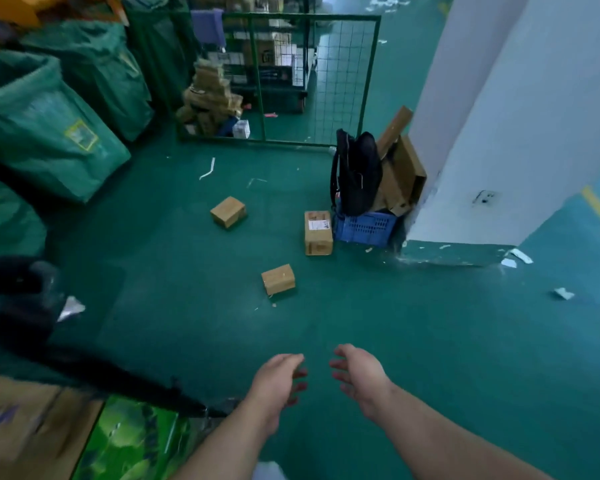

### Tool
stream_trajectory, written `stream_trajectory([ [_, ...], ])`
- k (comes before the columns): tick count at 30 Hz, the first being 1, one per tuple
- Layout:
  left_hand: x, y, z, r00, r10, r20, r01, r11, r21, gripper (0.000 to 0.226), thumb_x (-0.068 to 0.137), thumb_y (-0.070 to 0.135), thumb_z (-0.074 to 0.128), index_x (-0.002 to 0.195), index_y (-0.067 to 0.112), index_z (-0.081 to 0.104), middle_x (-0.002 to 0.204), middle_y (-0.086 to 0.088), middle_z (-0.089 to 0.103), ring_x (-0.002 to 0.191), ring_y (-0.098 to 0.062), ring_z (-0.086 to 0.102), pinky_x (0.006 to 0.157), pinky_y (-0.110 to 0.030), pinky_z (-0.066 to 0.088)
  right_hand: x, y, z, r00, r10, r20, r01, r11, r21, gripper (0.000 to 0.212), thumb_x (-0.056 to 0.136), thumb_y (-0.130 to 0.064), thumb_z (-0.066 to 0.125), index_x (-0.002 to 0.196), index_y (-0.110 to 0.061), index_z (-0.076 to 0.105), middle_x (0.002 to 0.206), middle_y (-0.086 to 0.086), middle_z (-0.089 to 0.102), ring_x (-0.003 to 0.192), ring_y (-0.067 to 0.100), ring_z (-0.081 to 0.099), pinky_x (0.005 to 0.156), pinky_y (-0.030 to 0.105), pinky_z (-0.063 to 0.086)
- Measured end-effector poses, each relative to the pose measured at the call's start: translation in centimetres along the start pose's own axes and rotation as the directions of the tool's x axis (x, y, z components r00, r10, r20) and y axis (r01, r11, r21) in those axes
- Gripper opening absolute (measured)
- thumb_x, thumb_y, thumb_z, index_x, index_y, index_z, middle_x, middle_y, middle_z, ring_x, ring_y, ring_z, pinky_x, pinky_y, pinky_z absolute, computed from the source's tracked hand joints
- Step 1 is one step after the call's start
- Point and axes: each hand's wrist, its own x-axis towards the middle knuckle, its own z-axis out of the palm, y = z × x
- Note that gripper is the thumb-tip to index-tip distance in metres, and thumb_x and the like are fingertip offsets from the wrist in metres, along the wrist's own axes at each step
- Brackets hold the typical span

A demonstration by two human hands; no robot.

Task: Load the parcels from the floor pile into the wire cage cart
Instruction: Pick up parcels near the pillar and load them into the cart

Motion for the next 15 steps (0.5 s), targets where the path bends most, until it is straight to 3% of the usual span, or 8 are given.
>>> stream_trajectory([
  [2,2.7,1.7,0.6,0.999,-0.031,-0.025,0.031,1.0,0.006,0.017,0.1,0.026,0.059,0.108,0.014,0.067,0.098,-0.006,0.071,0.072,-0.019,0.064,0.063,-0.027,0.042,2.5,-1.5,0.0,0.999,0.037,-0.006,-0.037,0.999,0.031,0.026,0.098,-0.028,0.054,0.116,-0.011,0.064,0.102,0.006,0.07,0.088,0.022,0.061,0.075,0.033,0.041],
  [7,10.6,7.1,2.6,0.997,-0.078,-0.027,0.08,0.993,0.085,0.017,0.098,0.024,0.059,0.106,0.012,0.068,0.102,-0.009,0.072,0.077,-0.021,0.066,0.062,-0.028,0.044,8.0,-6.7,0.6,0.998,0.057,-0.007,-0.057,0.997,0.049,0.02,0.099,-0.027,0.054,0.111,-0.015,0.065,0.108,0.007,0.073,0.089,0.021,0.065,0.073,0.031,0.047],
  [10,15.6,12.7,4.8,0.999,-0.051,0.001,0.05,0.982,0.181,0.013,0.099,0.021,0.056,0.099,0.012,0.066,0.092,-0.007,0.068,0.072,-0.022,0.06,0.058,-0.026,0.039,10.9,-11.6,-0.3,0.998,0.034,-0.062,-0.029,0.997,0.072,0.019,0.1,-0.025,0.052,0.11,-0.015,0.064,0.104,0.007,0.071,0.084,0.019,0.061,0.071,0.03,0.043],
  [15,20.9,24.0,8.8,0.993,0.048,0.106,-0.074,0.966,0.247,0.014,0.101,0.029,0.057,0.104,0.018,0.064,0.095,-0.001,0.068,0.078,-0.019,0.062,0.064,-0.028,0.041,14.6,-19.5,-2.9,0.989,-0.004,-0.149,0.025,0.991,0.135,0.019,0.099,-0.023,0.054,0.11,-0.012,0.065,0.095,0.005,0.066,0.079,0.02,0.055,0.065,0.028,0.038],
])
